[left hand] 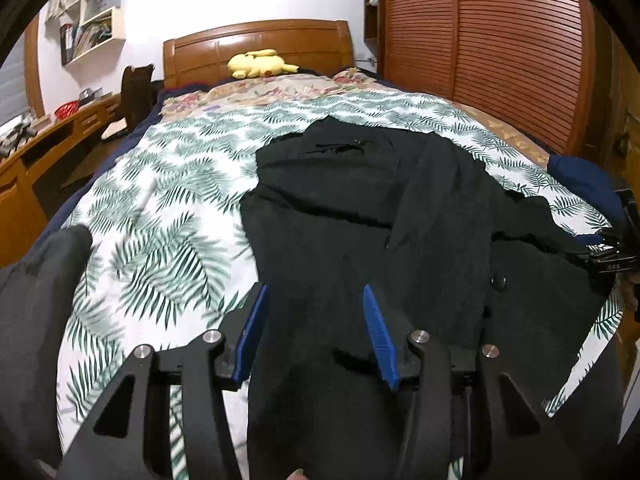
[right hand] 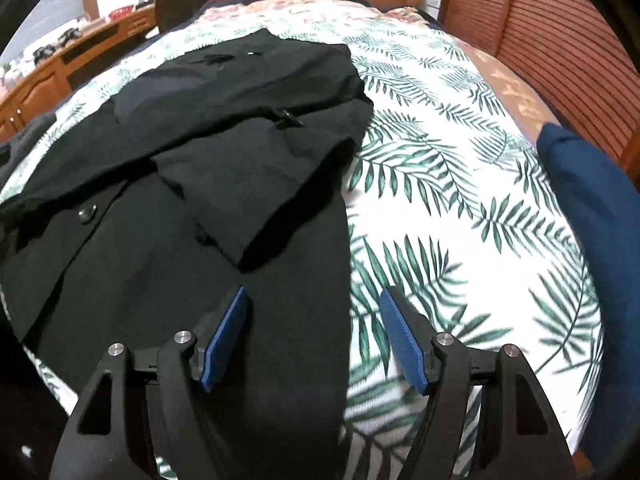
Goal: Fold large clothes
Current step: 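Move the open right tool across the coat to its hem edge, then lower both tools onto the coat hem and close them on it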
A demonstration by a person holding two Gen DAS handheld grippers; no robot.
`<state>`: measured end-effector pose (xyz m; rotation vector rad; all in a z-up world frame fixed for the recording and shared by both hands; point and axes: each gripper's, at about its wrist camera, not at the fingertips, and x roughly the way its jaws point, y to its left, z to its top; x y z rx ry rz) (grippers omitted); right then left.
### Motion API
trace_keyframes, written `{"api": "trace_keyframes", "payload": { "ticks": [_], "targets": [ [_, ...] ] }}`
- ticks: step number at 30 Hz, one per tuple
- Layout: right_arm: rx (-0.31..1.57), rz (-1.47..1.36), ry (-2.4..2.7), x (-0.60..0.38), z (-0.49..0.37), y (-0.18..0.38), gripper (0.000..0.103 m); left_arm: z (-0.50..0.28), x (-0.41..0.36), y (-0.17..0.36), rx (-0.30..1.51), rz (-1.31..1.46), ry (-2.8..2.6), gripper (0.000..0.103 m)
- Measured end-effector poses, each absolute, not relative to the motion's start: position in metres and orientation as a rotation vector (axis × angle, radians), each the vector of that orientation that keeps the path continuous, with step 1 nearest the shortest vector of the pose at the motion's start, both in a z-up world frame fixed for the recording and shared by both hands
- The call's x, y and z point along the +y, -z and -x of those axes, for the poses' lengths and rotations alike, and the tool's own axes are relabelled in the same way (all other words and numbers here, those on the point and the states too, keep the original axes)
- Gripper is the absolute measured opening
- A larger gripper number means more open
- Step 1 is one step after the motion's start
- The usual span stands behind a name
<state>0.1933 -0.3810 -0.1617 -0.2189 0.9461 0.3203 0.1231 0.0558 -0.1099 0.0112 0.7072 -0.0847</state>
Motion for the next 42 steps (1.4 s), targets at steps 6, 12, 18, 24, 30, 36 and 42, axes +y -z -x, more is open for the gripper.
{"api": "trace_keyframes", "payload": {
  "ticks": [6, 12, 18, 24, 30, 36, 42],
  "targets": [
    [0.883, 0.233, -0.321, -0.381, -0.184, 0.17, 0.072, -0.097, 0.072, 0.121, 0.742, 0.055, 0.038, 0.048],
    [0.851, 0.204, -0.334, -0.385, -0.183, 0.174, 0.074, -0.079, 0.086, 0.129, 0.773, 0.103, 0.007, 0.048],
    [0.836, 0.198, -0.346, -0.386, -0.184, 0.176, 0.076, -0.073, 0.085, 0.14, 0.817, 0.093, -0.017, 0.047],
    [0.813, 0.19, -0.347, -0.387, -0.184, 0.178, 0.076, -0.069, 0.088, 0.148, 0.839, 0.108, -0.03, 0.047],
    [0.822, 0.178, -0.363, -0.388, -0.186, 0.178, 0.077, -0.079, 0.09, 0.157, 0.88, 0.114, -0.036, 0.047],
    [0.814, 0.174, -0.376, -0.39, -0.186, 0.18, 0.077, -0.083, 0.088, 0.161, 0.906, 0.083, -0.032, 0.047],
    [0.821, 0.16, -0.379, -0.39, -0.19, 0.182, 0.078, -0.069, 0.09, 0.156, 0.865, 0.133, -0.045, 0.047]
  ]
}}
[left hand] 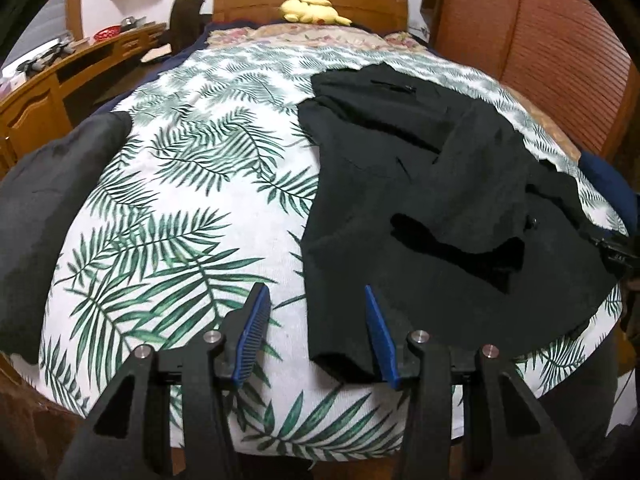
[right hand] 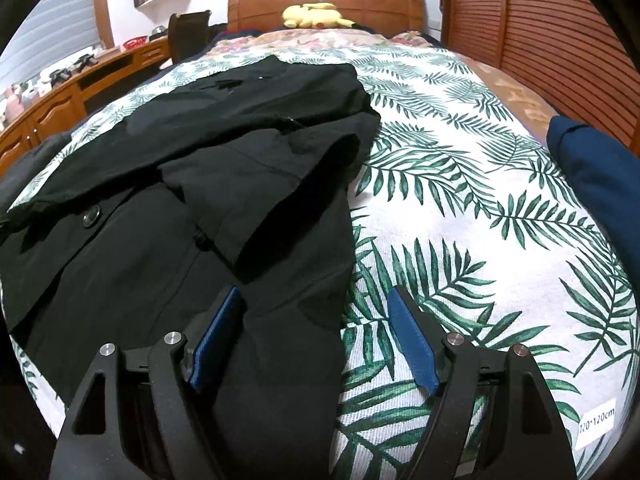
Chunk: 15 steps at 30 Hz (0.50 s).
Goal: Fold large clothes
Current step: 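Lower both tools onto the coat hem and close them on it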
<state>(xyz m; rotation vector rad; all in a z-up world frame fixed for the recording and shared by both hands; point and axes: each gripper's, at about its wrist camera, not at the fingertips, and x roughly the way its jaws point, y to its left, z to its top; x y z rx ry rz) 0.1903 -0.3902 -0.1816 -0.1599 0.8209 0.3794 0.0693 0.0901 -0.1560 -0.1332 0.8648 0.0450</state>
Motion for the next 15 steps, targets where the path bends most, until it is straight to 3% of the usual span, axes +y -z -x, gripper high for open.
{"api": "trace_keyframes", "payload": {
  "ticks": [2, 5, 15],
  "targets": [
    [0.827, 0.156, -0.381, -0.39, -0.191, 0.181, 0.078, -0.065, 0.091, 0.155, 0.856, 0.155, -0.033, 0.038],
    [0.844, 0.147, -0.374, -0.39, -0.194, 0.181, 0.078, -0.063, 0.092, 0.153, 0.866, 0.168, 0.005, 0.032],
    [0.961, 0.143, -0.281, -0.39, -0.191, 0.167, 0.078, -0.076, 0.095, 0.156, 0.934, 0.115, 0.158, 0.031]
  ]
}}
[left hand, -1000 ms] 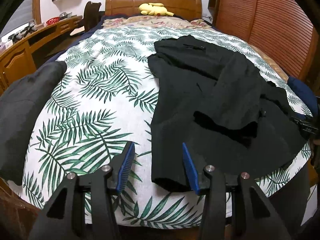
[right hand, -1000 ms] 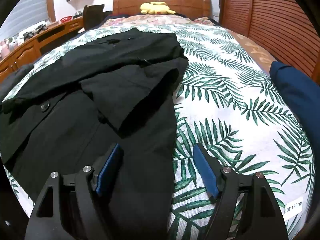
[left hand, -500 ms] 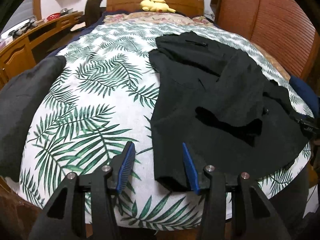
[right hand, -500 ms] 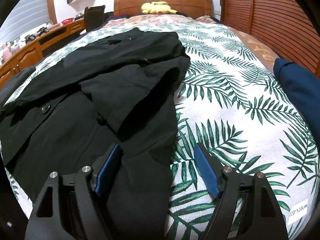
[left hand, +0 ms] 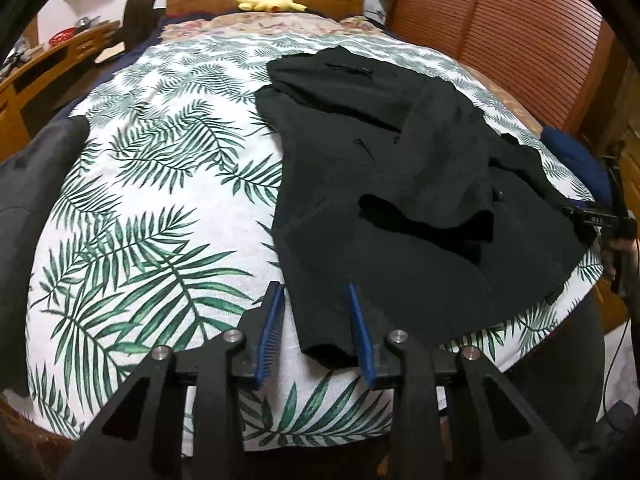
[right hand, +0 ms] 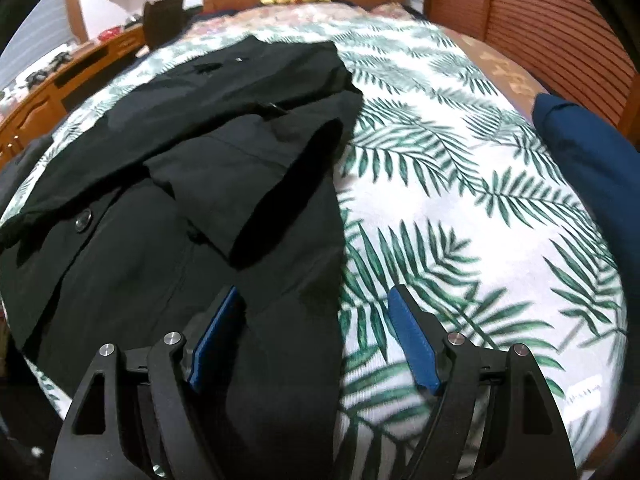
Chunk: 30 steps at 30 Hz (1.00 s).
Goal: Fold large clothes
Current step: 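Lower both tools onto the coat hem and close them on it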
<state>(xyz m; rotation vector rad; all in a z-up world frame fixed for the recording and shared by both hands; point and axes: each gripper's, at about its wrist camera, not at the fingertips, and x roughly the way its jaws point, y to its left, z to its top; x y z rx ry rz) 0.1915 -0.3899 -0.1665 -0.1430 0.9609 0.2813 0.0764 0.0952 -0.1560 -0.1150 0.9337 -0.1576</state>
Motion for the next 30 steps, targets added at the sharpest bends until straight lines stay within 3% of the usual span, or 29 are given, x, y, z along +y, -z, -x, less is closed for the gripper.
{"api": "trace_keyframes", "payload": {
  "ticks": [6, 9, 17, 30],
  "targets": [
    [1.065, 0.095, -0.276, -0.399, -0.183, 0.16, 0.076, -0.08, 0.102, 0.152, 0.981, 0.151, 0.227, 0.031],
    [1.082, 0.07, -0.264, -0.401, -0.178, 0.16, 0.069, -0.079, 0.101, 0.151, 0.995, 0.14, 0.249, 0.026],
    [1.059, 0.046, -0.301, -0.4, -0.155, 0.147, 0.029, -0.059, 0.101, 0.152, 0.964, 0.149, 0.24, 0.024],
    [1.013, 0.044, -0.508, -0.4, -0.171, 0.16, 0.029, -0.059, 0.087, 0.144, 1.02, 0.183, 0.02, 0.023]
  ]
}}
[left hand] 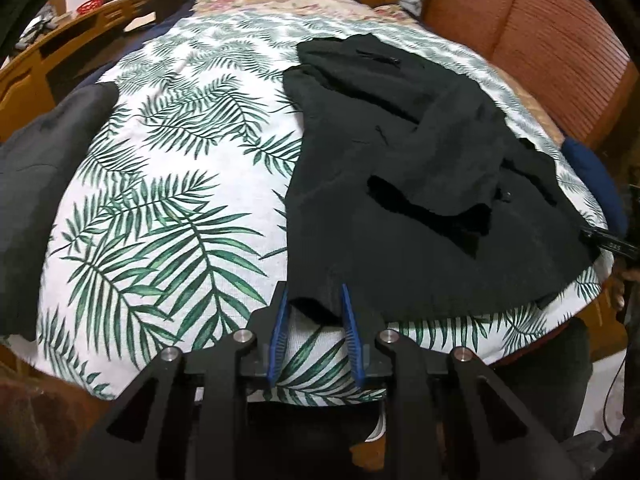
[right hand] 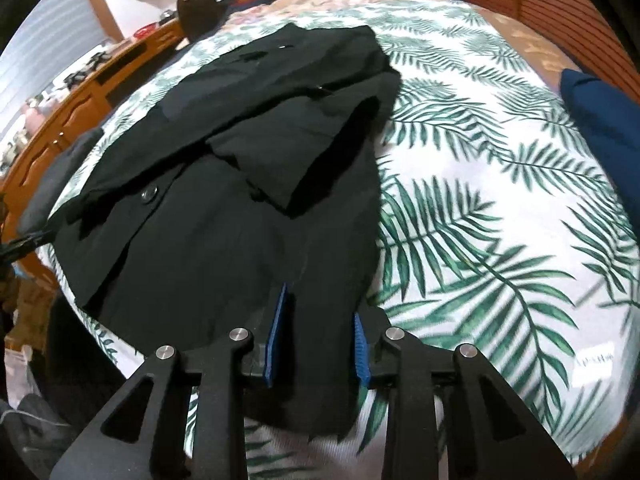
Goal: Fold large clothes
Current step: 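Lower both tools onto the coat hem and close them on it, then lift the hem with both tools and fold it toward the collar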
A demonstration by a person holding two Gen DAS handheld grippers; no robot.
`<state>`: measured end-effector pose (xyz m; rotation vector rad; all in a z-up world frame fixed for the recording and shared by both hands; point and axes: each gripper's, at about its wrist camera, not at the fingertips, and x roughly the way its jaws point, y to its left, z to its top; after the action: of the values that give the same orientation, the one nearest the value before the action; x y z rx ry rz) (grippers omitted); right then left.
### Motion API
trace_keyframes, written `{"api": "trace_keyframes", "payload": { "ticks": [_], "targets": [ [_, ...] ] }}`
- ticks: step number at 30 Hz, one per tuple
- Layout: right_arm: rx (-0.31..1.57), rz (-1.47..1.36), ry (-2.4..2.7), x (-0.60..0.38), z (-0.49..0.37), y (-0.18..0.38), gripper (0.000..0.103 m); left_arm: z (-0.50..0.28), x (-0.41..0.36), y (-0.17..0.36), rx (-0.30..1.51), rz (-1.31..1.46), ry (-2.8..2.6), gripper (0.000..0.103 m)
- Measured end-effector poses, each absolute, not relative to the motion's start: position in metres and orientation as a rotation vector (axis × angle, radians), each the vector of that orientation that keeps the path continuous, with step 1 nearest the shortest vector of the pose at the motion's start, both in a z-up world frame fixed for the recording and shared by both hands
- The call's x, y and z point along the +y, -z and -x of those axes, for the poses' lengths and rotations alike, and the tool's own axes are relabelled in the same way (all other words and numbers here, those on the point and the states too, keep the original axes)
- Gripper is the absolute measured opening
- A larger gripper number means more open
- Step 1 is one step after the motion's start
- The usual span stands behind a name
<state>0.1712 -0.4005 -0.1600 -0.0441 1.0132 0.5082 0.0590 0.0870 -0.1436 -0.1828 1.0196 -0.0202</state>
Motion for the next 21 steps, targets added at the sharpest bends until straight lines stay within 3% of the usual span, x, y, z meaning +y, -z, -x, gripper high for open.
{"api": "trace_keyframes", "payload": {
  "ticks": [5, 6, 8, 10, 21],
  "targets": [
    [1.02, 0.022, -0.561, -0.403, -0.18, 0.157, 0.026, -0.066, 0.083, 0.137, 1.052, 0.187, 0.001, 0.004],
    [1.02, 0.024, -0.566, -0.403, -0.182, 0.156, 0.024, -0.067, 0.08, 0.132, 1.042, 0.167, -0.001, 0.003],
    [1.007, 0.039, -0.575, -0.403, -0.182, 0.152, 0.009, -0.067, 0.075, 0.122, 1.012, 0.146, -0.001, 0.002],
    [0.99, 0.038, -0.592, -0.402, -0.181, 0.148, 0.005, -0.068, 0.071, 0.111, 0.975, 0.149, 0.009, 0.002],
    [0.832, -0.087, -0.525, -0.399, -0.15, 0.098, 0.001, -0.049, 0.069, 0.053, 0.778, 0.071, 0.11, 0.001]
  ]
}}
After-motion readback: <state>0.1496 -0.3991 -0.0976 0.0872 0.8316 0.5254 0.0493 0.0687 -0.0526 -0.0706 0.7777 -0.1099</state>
